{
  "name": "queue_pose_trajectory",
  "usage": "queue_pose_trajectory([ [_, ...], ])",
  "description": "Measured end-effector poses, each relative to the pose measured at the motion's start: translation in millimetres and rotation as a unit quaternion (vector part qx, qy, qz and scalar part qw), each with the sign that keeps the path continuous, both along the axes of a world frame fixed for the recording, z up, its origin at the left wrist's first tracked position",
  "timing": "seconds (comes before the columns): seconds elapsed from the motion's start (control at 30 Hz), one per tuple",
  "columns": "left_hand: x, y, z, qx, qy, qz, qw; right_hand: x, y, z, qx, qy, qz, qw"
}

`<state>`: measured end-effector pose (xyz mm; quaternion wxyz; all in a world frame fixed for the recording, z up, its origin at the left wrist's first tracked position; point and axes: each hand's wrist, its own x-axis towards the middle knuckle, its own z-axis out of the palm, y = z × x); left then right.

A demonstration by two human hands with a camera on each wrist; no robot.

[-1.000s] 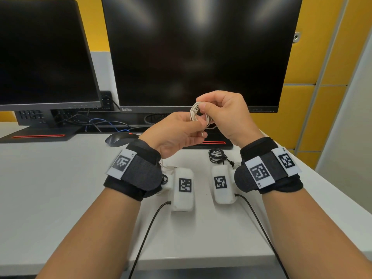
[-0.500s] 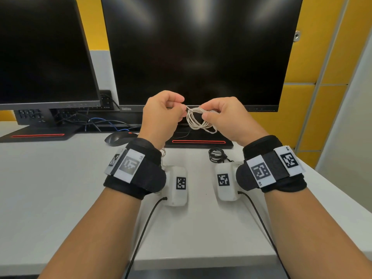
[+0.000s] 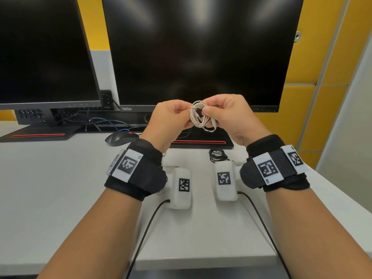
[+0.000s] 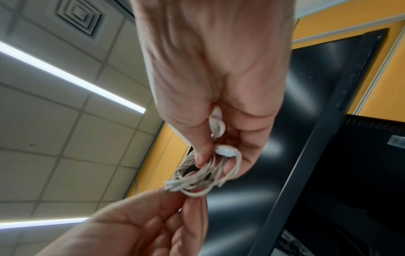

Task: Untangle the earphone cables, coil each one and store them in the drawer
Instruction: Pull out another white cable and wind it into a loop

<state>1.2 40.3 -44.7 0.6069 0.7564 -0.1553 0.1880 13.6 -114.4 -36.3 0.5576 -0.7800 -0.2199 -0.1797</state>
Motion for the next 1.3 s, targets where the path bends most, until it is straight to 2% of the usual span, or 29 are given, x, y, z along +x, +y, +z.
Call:
queue_pose_trajectory([
  [0.13, -7.9, -3.6, 6.3, -0.117, 0.075, -0.094, 0.986, 1.0, -1.0, -0.2, 0.012, -0.020, -0.025, 0.999],
  [0.2, -9.5, -4.3, 5.5, -0.110, 0.062, -0.112, 0.986, 1.7, -0.5, -0.4, 0.009, -0.029, -0.038, 0.999],
  [0.3, -10.9, -5.0, 1.5, -0.084, 0.029, -0.092, 0.992, 2.0, 0.5, -0.9, 0.008, -0.028, -0.041, 0.999],
  [0.47, -8.2, -3.4, 5.3, -0.107, 0.067, -0.073, 0.989, 1.6, 1.8, -1.7, -0.037, -0.021, -0.035, 0.998],
  [0.57, -11.5, -7.3, 6.7, -0.075, 0.084, -0.093, 0.989, 1.1, 2.6, -0.3, -0.008, -0.014, -0.041, 0.999],
  [0.73, -6.5, -6.0, 0.4, -0.010, 0.050, -0.045, 0.998, -4.0, 2.8, 2.6, 0.070, 0.010, -0.009, 0.997],
  [0.87, -4.6, -3.4, -1.1, -0.050, 0.010, -0.012, 0.999, -6.3, -0.4, 4.1, 0.114, 0.013, 0.004, 0.993],
  [0.97, -6.9, -3.4, 0.5, -0.079, -0.027, -0.003, 0.997, -5.6, -0.5, 3.5, 0.111, 0.015, -0.017, 0.994],
  [1.1, -7.1, -2.5, 0.7, -0.075, -0.026, -0.019, 0.997, -2.4, -6.1, 4.7, 0.062, 0.060, -0.036, 0.996],
  [1.3, -2.1, -9.0, 2.4, -0.002, 0.072, -0.019, 0.997, -13.1, -18.0, 12.4, 0.012, 0.189, -0.003, 0.982],
])
